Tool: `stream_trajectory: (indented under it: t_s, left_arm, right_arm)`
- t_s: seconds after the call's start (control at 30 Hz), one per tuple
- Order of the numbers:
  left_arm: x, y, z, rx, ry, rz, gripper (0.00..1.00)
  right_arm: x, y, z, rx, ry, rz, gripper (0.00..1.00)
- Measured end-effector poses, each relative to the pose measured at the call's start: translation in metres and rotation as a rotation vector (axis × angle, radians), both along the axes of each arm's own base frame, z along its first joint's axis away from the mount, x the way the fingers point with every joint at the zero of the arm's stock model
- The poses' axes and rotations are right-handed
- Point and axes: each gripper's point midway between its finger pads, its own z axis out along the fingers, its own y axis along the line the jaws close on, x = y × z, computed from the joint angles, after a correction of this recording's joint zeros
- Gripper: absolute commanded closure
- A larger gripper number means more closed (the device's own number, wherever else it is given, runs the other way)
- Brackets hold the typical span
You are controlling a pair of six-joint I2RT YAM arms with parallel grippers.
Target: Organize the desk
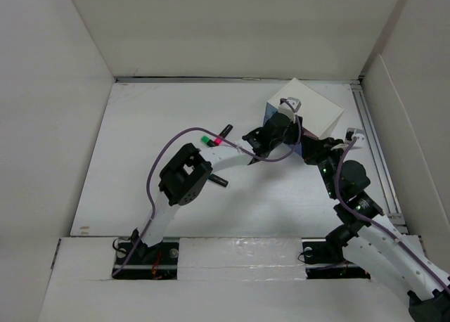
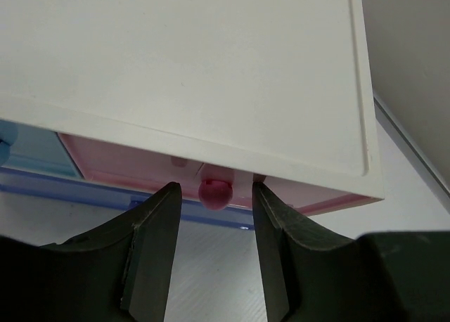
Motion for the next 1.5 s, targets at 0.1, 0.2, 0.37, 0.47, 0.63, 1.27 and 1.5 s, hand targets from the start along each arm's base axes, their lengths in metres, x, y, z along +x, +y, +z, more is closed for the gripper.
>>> stream_trajectory:
  t_s: [0.1, 0.2, 0.37, 0.47, 0.63, 1.27, 1.5]
  left_arm:
    - [0.0, -0.003, -0.004, 0.016, 0.004, -0.012, 0.6]
    - [0.0, -0.003, -0.008, 0.031, 0.007, -0.016, 0.61]
    - [0.001, -0.003, -0.011, 0.045, 0.008, -0.019, 0.67]
    - [0.001, -0.005, -0.009, 0.044, 0.005, -0.026, 0.77]
    - [0.001, -0.007, -0.01, 0.041, 0.005, -0.034, 0.87]
    - [-0.02, 0.015, -0.006, 0.026, 0.02, -0.053, 1.0]
    - [-0.035, 0.032, -0.009, 0.024, 0.047, -0.06, 1.0]
  right_arm:
    - [0.0, -0.002, -0.001, -0.001, 0.003, -0.009, 0.79]
    - [0.001, -0.003, -0.003, -0.005, 0.009, -0.015, 0.79]
    - [0.001, -0.003, -0.004, -0.008, 0.015, -0.018, 0.79]
    - [0.001, -0.004, -0.004, -0.008, 0.015, -0.02, 0.79]
    - [0.001, -0.004, -0.004, -0.008, 0.016, -0.022, 0.79]
    - [0.001, -0.004, -0.004, -0.007, 0.016, -0.023, 0.8]
    - [0.001, -0.004, -0.005, -0.008, 0.017, -0.023, 0.8]
